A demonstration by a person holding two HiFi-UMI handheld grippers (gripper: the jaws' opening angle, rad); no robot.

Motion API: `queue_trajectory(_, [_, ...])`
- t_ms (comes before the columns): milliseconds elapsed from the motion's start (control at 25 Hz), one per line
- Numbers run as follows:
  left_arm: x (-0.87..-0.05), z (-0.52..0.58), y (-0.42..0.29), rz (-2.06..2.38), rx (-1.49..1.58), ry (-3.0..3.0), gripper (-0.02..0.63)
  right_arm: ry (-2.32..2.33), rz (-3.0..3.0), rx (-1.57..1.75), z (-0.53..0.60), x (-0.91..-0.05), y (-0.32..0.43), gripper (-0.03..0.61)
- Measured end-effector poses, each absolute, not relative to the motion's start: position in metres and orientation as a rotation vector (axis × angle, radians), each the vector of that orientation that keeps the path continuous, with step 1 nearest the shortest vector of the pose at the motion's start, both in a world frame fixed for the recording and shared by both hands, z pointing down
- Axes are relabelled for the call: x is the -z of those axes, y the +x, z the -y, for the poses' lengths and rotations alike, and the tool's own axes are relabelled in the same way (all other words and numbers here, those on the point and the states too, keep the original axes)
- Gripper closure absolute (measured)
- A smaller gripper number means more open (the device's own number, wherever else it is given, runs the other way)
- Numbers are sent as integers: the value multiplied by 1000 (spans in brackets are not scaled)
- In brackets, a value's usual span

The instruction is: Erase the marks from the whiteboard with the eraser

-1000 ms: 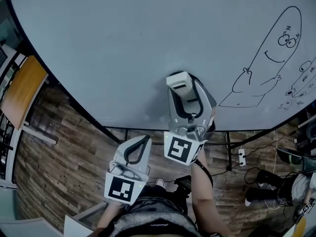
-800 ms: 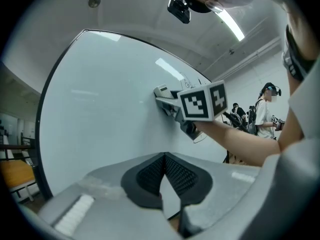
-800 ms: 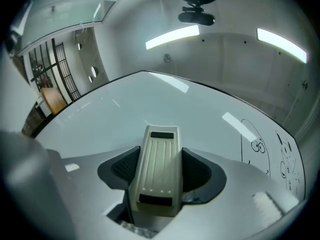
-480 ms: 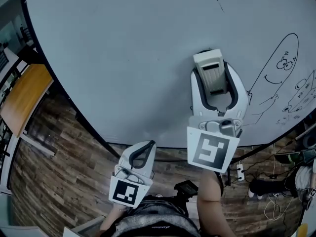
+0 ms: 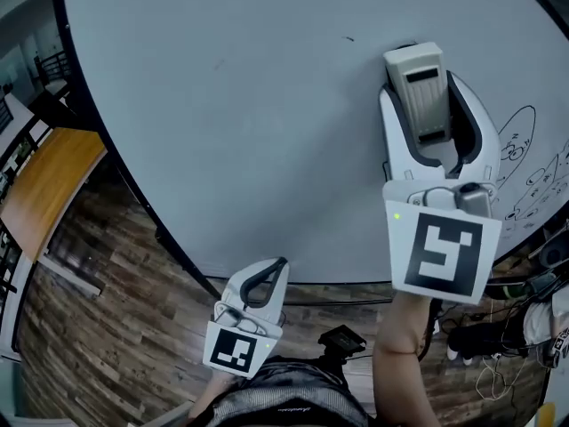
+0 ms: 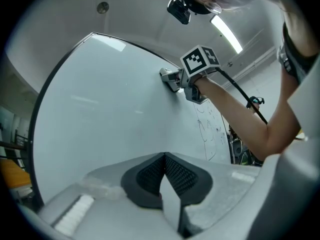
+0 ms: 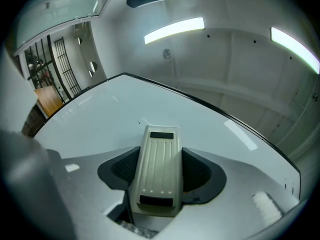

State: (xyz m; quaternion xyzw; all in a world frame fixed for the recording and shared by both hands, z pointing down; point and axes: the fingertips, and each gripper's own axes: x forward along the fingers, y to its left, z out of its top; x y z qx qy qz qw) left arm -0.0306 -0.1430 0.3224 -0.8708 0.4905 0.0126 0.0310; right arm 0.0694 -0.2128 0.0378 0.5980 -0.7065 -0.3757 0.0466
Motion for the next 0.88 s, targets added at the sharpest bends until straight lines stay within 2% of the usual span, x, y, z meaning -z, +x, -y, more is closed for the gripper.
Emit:
queue_trajectory(360, [-323, 141, -78, -1585, -38, -2643, 609, 1838, 2046, 1112, 212, -25, 55, 316])
queue_trajectory(560, [-325, 145, -84, -1571, -5, -2647, 610, 1920, 1918, 1246, 208, -25, 50, 316])
queue_trajectory(800, [-309, 140, -68, -1463, -11, -2670, 609, 2104, 2239, 1648, 188, -23, 43, 313])
queue_trajectory(880, [-304, 138, -62, -1433, -11, -2677, 609, 2100, 2289, 1672, 187, -29, 36, 314])
